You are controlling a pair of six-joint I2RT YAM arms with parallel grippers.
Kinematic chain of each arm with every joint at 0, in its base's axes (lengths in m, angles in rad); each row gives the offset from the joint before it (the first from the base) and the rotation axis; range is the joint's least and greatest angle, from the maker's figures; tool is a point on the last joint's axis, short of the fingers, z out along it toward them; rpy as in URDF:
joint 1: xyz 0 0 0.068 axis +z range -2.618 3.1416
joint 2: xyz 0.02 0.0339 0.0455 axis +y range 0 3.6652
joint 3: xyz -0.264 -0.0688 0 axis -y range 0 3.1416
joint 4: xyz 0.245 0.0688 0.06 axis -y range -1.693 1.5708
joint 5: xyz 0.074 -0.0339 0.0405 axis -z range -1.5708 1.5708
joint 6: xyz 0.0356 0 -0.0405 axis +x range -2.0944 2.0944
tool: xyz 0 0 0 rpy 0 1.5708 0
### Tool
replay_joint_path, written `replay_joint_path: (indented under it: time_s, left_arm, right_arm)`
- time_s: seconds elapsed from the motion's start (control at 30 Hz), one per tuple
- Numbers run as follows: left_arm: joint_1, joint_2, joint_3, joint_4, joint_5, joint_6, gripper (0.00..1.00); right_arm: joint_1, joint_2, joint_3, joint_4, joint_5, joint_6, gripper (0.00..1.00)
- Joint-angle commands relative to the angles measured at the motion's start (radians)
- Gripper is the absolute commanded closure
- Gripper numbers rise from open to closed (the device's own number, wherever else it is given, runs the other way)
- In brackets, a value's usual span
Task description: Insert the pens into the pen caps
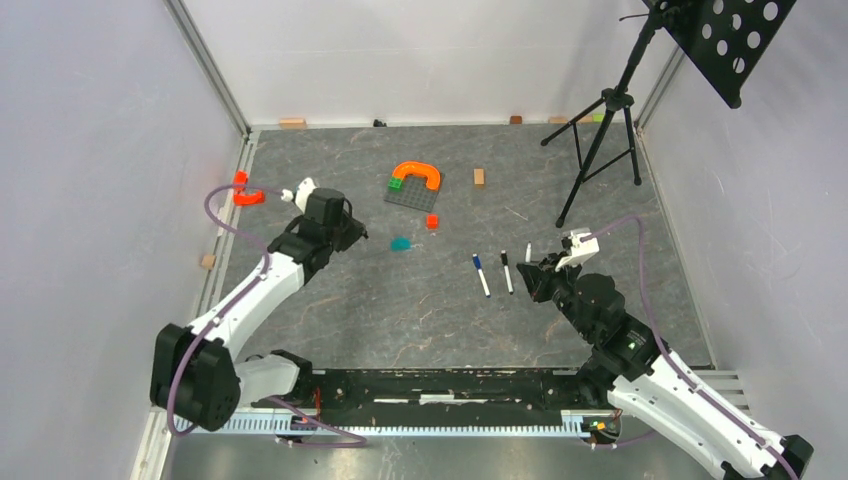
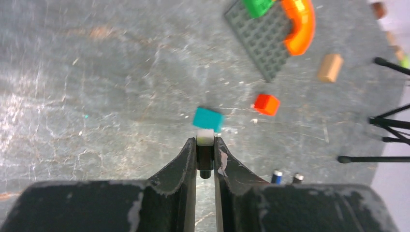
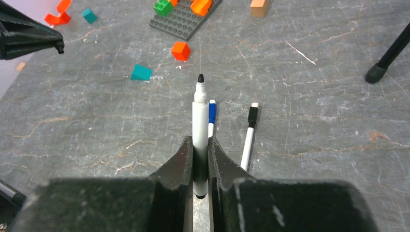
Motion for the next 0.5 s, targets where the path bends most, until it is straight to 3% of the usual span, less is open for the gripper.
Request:
replay_joint_path:
  time_s: [0.0, 0.2, 0.47]
  left_arm:
    - [0.003, -0.066, 0.107, -0.029, 0.007, 0.162, 0.98]
    - [0.002, -0.08, 0.277, -0.127, 0.071, 0.341, 0.98]
    - [0.002, -0.086, 0.274, 0.118, 0.34, 0.412, 0.98]
  right_arm:
    - [0.002, 0.01, -0.007, 0.103, -0.011, -0.001, 1.0]
    - [0.002, 0.061, -0.019, 0.157, -0.03, 0.002, 1.0]
    - [0.002, 0.103, -0.005, 0.181, -0.032, 0.002, 1.0]
